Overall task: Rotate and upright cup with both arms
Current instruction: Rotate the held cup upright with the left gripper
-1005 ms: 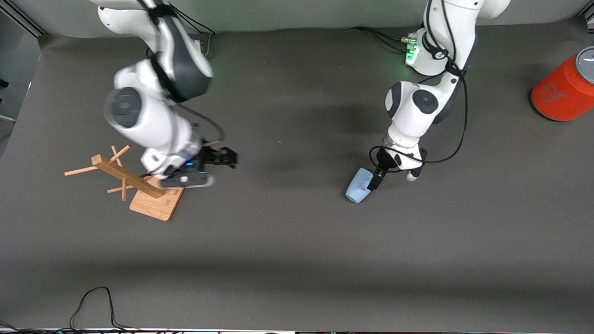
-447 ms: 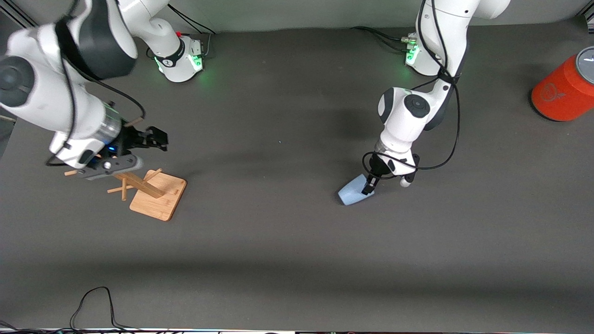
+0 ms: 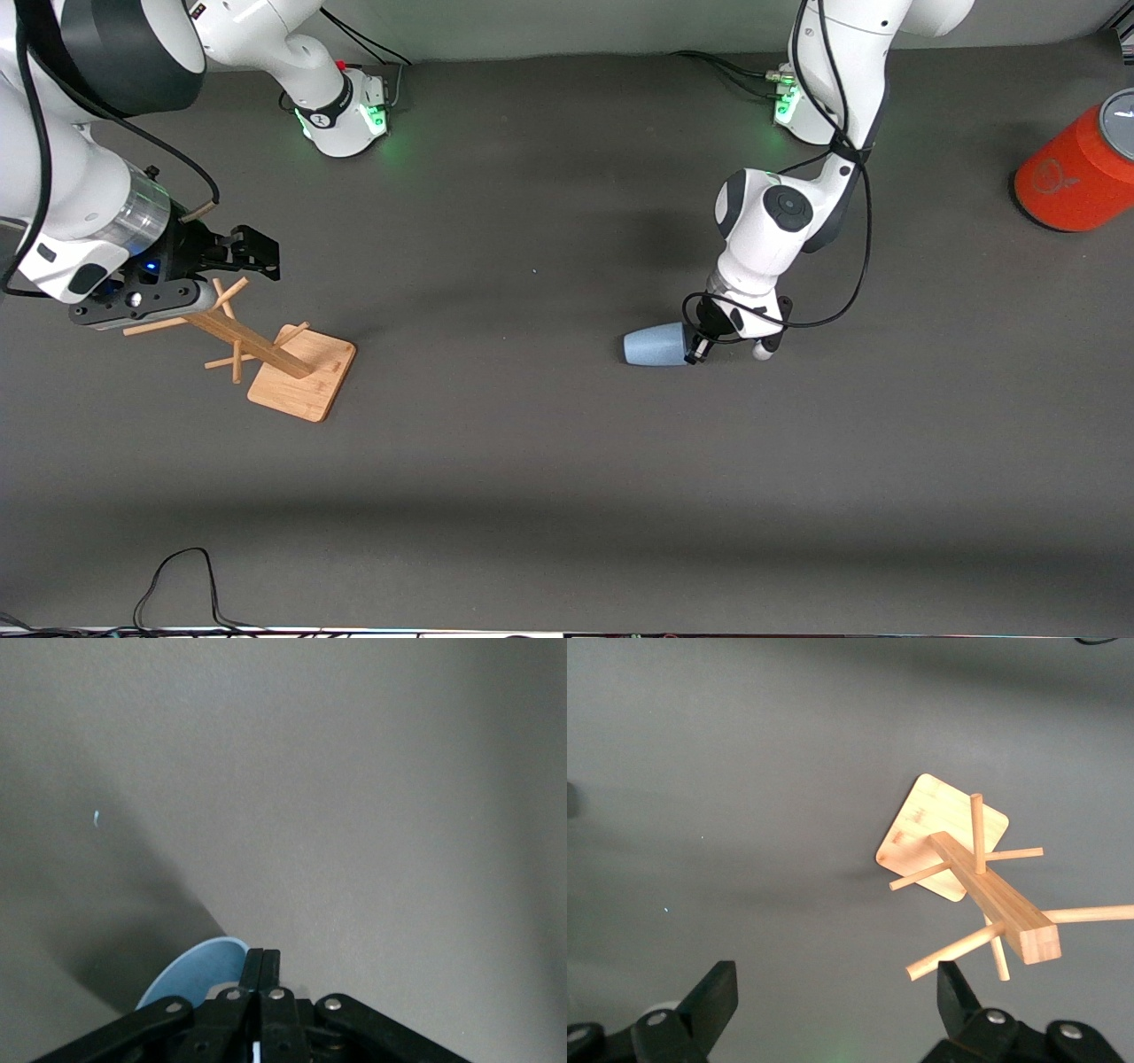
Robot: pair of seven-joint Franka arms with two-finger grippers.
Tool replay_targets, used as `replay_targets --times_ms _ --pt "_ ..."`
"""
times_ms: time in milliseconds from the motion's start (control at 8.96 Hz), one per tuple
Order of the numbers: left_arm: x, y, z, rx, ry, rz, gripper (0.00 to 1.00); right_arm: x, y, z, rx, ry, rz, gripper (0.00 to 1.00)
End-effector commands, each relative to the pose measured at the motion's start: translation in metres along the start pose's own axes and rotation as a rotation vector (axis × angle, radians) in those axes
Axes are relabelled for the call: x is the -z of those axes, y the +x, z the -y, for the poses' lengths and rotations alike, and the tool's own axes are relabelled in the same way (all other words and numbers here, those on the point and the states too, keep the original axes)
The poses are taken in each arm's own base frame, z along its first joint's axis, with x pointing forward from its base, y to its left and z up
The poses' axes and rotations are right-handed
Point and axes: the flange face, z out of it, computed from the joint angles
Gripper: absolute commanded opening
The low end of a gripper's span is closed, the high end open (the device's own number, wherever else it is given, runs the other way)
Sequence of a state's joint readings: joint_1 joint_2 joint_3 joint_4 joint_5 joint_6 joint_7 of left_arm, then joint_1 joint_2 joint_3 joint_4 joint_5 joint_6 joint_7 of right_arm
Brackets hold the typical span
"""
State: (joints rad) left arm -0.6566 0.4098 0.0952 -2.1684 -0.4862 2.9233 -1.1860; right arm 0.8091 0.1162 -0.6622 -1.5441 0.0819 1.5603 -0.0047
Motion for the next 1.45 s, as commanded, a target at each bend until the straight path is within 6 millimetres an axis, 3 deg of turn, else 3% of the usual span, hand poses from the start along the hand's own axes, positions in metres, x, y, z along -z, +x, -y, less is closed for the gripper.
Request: replay_targets --times_ms 0,223,335,558,893,1340 --pt "0.019 -0.007 -0.02 -0.035 0.069 0.044 0.0 0.014 -0.004 -0.007 -0.001 -0.024 0.013 1.0" --pt "0.02 -0.003 -0.024 -0.056 0.106 0.049 0.0 0.02 -0.005 -0.017 -0.016 -0.02 0.007 1.0" --pt "0.021 -0.002 -0.027 -0.106 0.108 0.026 0.98 0.017 -0.004 -0.033 -0.04 -0.004 0.014 1.0" --pt "0.012 -0.006 -0.019 -0.298 0.15 -0.005 1.0 0.017 -0.004 -0.03 0.011 0.026 0.015 1.0" --pt "0.005 -0.019 0.002 -0.456 0.253 0.057 1.0 0.033 -0.027 -0.047 0.071 0.061 0.043 1.0" --pt "0.003 -0.078 0.002 -0.478 0.174 0.12 0.97 0.05 -0.049 -0.039 0.115 0.053 0.018 1.0"
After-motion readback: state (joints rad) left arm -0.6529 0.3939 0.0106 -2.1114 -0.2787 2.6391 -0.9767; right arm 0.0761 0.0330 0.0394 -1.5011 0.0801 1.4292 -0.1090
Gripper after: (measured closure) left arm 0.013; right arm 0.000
